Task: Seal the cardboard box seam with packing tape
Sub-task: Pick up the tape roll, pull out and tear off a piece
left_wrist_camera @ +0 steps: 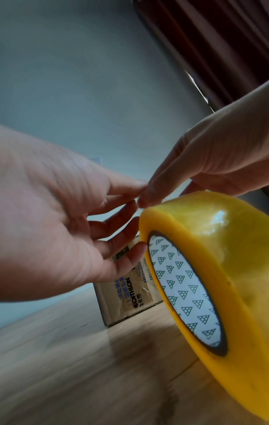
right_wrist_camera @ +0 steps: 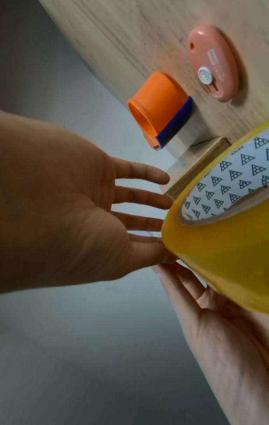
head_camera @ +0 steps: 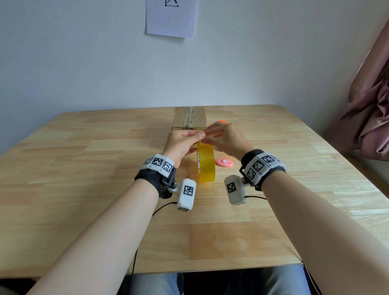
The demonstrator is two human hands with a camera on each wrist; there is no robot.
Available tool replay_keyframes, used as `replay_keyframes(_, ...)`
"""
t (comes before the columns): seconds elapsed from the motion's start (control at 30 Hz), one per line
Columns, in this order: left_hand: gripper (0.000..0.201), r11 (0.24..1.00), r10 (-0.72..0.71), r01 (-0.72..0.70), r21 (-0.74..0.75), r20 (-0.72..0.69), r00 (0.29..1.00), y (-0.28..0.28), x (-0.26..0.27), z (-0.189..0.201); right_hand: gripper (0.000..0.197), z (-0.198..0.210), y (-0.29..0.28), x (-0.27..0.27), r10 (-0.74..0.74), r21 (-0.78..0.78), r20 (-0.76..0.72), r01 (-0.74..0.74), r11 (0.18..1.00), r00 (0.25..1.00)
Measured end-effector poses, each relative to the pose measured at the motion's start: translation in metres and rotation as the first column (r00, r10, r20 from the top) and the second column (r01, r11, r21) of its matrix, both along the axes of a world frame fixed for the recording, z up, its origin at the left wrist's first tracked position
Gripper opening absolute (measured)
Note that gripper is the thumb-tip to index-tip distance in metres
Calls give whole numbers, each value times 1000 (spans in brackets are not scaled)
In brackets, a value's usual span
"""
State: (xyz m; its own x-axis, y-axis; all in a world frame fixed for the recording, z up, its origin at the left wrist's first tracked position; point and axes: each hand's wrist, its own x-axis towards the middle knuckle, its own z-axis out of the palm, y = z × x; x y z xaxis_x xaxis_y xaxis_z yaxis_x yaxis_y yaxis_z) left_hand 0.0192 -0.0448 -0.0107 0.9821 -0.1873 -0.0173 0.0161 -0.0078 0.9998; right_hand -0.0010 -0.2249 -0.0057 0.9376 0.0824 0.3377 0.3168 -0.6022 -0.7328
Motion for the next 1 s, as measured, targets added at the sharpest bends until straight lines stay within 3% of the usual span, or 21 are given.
replay_keyframes(0.3,16,994,1,-5,-111,-36,999,7,-1,-2,15,-1,2,2,5,78,-3,-5,997,1000)
replay_keyframes(0.47,16,995,-41,38,-88,-40,998,7,-1,-1,21,-1,3,2,-31,104,-74,39,994,997)
replay_keyframes(0.8,18,997,-52,50,-62,-30,998,7,3,-1,29,2,3,-2,-14,78,-54,18,997,998)
replay_keyframes(1.0,23,997,-40,38,-62,-32,999,7,3,-5,22,2,3,0,-29,72,-62,34,997,998)
